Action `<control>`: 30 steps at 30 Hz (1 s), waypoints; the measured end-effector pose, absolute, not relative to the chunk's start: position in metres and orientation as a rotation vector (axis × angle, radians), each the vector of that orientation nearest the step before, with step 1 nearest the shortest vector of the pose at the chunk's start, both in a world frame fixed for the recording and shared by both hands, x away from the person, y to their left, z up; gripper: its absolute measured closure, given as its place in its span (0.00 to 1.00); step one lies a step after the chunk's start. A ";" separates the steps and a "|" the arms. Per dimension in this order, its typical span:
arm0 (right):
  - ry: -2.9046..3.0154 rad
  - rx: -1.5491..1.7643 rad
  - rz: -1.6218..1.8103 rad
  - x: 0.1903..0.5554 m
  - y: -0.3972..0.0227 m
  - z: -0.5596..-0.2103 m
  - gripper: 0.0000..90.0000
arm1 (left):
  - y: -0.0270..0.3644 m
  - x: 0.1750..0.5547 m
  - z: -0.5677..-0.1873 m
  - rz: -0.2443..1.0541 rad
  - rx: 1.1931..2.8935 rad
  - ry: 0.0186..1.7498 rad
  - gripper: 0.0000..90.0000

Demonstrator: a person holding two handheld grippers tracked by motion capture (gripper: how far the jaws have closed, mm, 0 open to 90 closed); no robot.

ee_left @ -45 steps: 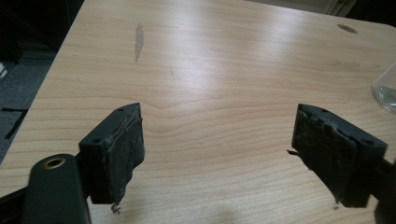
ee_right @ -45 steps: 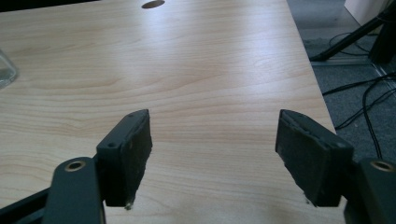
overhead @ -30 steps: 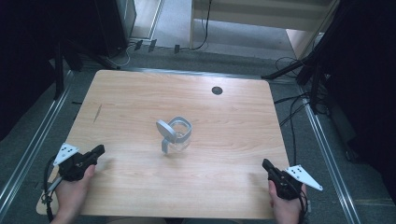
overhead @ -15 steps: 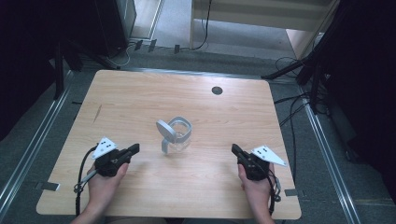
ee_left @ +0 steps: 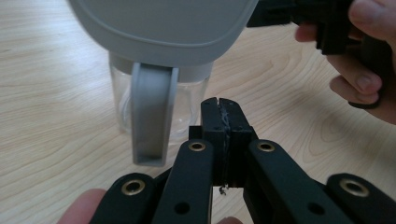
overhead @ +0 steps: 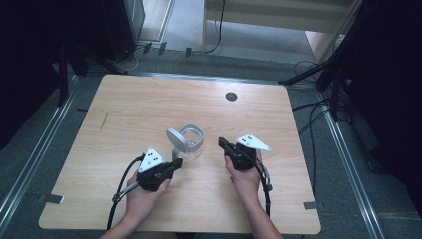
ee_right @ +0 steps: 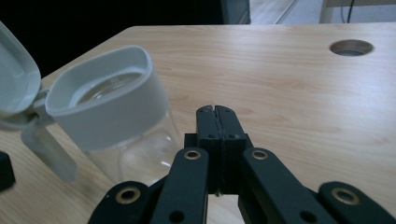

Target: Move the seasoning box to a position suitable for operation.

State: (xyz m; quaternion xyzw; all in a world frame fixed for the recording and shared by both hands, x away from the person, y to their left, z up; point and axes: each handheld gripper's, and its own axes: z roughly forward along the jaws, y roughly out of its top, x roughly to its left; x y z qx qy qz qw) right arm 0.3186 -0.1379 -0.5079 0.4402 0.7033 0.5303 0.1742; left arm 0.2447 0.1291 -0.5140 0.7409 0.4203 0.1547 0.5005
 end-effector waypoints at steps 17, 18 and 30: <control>2.101 1.147 1.508 0.337 -0.100 -0.513 1.00 | 0.157 0.274 -0.525 0.364 1.735 1.143 1.00; 2.108 1.141 1.506 0.336 -0.098 -0.514 1.00 | 0.160 0.276 -0.526 0.370 1.729 1.155 1.00; 2.088 1.070 1.500 0.325 -0.077 -0.510 1.00 | 0.186 0.302 -0.523 0.435 1.662 1.238 1.00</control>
